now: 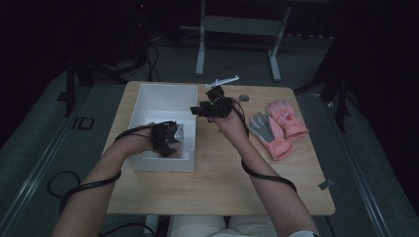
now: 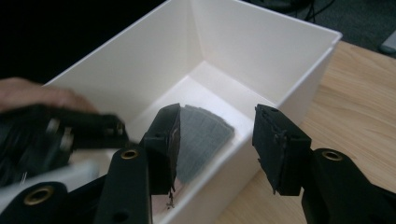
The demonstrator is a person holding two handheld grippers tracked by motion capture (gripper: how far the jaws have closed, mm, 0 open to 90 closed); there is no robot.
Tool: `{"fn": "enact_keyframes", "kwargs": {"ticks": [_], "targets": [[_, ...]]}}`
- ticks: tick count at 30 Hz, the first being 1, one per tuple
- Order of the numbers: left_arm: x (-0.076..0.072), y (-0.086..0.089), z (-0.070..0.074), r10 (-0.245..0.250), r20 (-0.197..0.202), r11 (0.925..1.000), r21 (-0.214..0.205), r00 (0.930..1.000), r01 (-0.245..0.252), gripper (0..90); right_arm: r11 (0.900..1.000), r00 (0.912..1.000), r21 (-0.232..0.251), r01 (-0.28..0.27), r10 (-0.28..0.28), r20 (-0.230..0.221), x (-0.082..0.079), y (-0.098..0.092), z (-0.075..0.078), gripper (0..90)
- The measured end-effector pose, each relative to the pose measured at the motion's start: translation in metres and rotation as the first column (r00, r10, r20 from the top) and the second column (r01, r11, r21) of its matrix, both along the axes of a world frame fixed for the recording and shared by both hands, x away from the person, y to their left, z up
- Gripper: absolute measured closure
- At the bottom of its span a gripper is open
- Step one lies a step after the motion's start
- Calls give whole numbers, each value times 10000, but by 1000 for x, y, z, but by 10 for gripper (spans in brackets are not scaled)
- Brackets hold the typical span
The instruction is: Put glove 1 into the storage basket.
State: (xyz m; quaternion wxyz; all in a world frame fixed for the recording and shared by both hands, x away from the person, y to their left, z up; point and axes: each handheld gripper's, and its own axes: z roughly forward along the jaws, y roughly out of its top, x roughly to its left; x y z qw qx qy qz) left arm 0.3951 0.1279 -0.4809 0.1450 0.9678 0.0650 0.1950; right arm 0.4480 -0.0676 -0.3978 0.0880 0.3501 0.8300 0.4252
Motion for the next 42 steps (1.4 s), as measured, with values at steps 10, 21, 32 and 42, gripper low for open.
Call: {"fn": "enact_keyframes", "kwargs": {"ticks": [10, 21, 32, 42], "targets": [[-12, 6, 48, 720, 326, 9900, -1240, 9969, -675, 466, 10000, 9978, -12, -24, 25, 658, -28, -48, 8, 513], [-26, -25, 81, 843, -198, 9594, -2685, 9962, -865, 479, 9990, 9969, -298, 325, -303, 720, -41, -101, -19, 518], [-38, -82, 76, 1424, -887, 9229, -3480, 9858, -1646, 481, 9883, 9887, -784, 1310, -1244, 834, -44, -153, -36, 548], [-58, -124, 42, 1434, -1333, 8877, -4208, 9806, -1870, 439, 9648, 9661, -1133, 2372, -2221, 1314, -43, -205, -48, 568]]}}
